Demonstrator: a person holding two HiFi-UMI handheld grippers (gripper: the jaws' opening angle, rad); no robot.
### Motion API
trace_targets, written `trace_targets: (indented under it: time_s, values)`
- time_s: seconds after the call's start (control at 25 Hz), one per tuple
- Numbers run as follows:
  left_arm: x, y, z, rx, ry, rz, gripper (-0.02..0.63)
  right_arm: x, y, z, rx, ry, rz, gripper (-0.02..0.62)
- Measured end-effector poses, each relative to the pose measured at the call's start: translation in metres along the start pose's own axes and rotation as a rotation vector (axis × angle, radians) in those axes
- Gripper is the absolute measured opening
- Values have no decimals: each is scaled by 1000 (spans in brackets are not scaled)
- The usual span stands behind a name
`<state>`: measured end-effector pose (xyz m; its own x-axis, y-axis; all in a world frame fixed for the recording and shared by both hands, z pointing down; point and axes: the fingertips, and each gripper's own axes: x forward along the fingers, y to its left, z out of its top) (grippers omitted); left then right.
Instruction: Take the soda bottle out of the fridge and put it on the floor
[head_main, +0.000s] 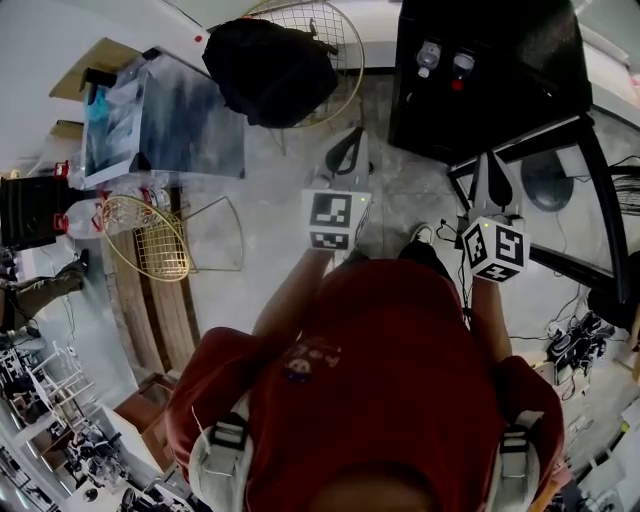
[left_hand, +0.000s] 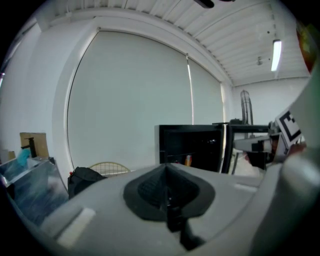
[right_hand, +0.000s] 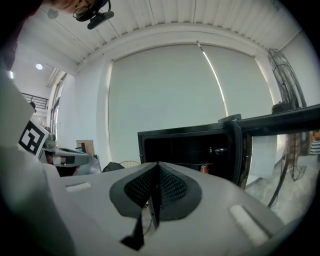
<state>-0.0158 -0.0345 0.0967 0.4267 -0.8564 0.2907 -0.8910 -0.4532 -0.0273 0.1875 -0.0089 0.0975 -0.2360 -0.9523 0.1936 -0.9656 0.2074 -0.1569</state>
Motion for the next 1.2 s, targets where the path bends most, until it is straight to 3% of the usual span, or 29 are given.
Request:
trace_targets:
  time_s: [1.2]
  values:
    - [-9, -11, 8, 29, -21, 6, 0, -12, -6, 7, -22, -36, -22, 2]
